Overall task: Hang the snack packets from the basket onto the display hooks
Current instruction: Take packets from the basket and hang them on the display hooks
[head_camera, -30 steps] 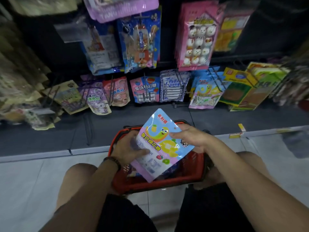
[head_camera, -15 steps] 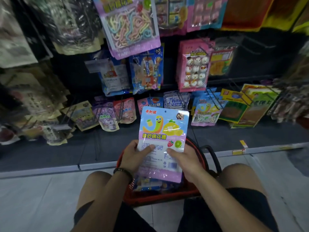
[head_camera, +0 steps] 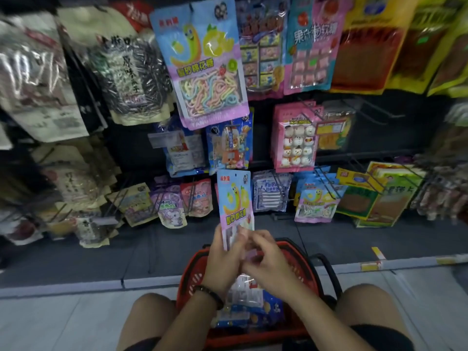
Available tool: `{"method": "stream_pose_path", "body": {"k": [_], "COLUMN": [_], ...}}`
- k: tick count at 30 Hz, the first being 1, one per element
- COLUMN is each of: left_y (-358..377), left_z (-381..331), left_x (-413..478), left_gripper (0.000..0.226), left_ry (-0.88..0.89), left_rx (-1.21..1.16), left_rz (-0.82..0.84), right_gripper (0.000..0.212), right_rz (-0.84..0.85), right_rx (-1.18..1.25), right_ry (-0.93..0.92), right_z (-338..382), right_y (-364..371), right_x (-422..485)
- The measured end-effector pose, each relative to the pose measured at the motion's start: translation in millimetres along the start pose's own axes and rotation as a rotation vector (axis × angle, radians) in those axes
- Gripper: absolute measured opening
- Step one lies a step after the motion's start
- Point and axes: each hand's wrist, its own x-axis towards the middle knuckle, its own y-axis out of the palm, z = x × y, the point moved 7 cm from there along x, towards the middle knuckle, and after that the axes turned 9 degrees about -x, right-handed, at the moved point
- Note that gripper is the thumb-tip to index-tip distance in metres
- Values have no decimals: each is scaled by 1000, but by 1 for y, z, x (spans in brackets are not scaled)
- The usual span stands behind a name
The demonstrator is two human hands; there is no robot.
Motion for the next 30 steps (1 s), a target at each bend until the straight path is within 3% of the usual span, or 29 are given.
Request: {"method": "stream_pose_path", "body": {"k": [2, 4, 7, 12, 14, 22, 30], "left_y": [-15, -27, -36, -38, -36, -32, -17], "left_z": [-10, -17, -24, -45, -56, -118, -181], "left_x": [4, 7, 13, 26, 33, 60, 71], "left_gripper": [26, 13, 19, 39, 32, 25, 23], "left_ry": [54, 40, -36, -1, 14, 111, 123], "left_rx": [31, 88, 122, 173, 144, 82, 150], "left_rz": [-143, -215, -116, 55, 80, -72, -41], "right_gripper": [53, 41, 39, 22, 17, 17, 12], "right_rz": [14, -146, -344, -253, -271, -182, -256], "right_rx": [-23, -64, -59, 206, 257, 158, 78], "right_ry": [-16, -18, 39, 82, 62, 7, -85], "right_z": [3, 7, 8, 28, 38, 69, 141], "right_y": [-8, -32, -72, -93, -96, -90, -118], "right_x": [5, 13, 32, 59, 65, 84, 120]}}
